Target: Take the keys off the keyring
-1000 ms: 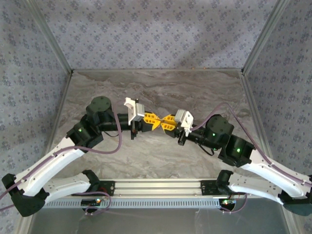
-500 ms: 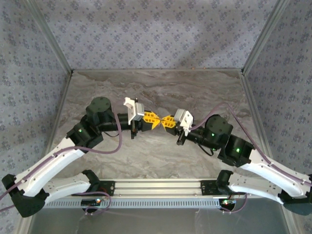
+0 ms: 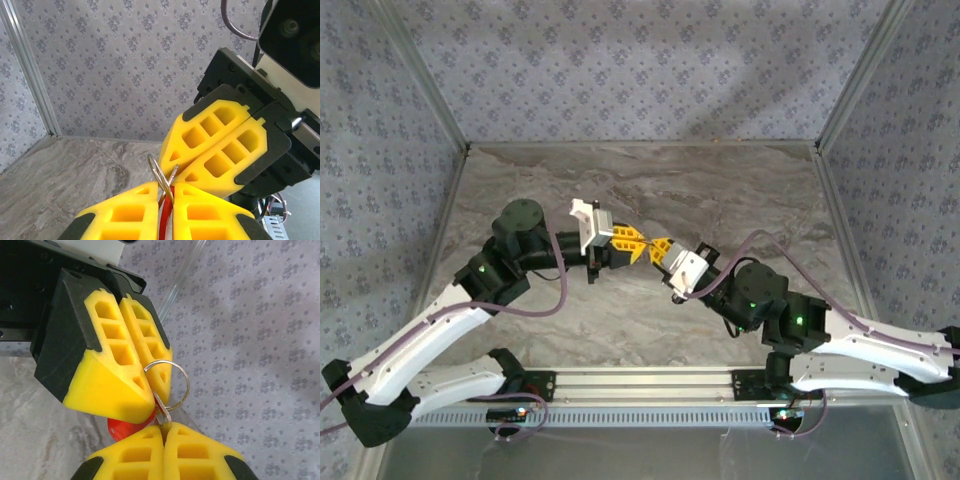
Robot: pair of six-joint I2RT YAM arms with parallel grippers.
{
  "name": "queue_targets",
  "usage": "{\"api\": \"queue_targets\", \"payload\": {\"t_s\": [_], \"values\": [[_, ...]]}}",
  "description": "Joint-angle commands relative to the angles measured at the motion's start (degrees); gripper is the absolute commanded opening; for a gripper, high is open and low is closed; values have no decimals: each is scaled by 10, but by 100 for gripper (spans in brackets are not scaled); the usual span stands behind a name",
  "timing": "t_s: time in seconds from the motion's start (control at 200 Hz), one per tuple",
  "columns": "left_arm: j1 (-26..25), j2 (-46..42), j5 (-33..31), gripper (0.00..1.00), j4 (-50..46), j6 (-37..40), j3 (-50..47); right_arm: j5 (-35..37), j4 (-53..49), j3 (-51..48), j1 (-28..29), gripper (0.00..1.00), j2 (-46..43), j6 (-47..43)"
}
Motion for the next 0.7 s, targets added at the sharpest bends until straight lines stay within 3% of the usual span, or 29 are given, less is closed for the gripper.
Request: {"api": "queue_targets", "payload": {"t_s": [0.0, 0.42, 0.53, 0.645, 0.695], "values": [[0, 1, -10, 12, -29, -12, -10, 70, 126, 0, 32, 0, 0, -89], [6, -1, -18, 13, -29, -16, -13, 115, 234, -23, 81, 0, 15, -196], [7, -1, -12, 0, -28, -17, -14, 91, 181, -10, 75, 0, 7, -163], [8, -1, -10, 0, -26, -16, -11, 60, 89, 3, 55, 0, -15, -92], [10, -1, -10, 0, -26, -15, -10, 27, 41, 8, 33, 11, -32, -45]]}}
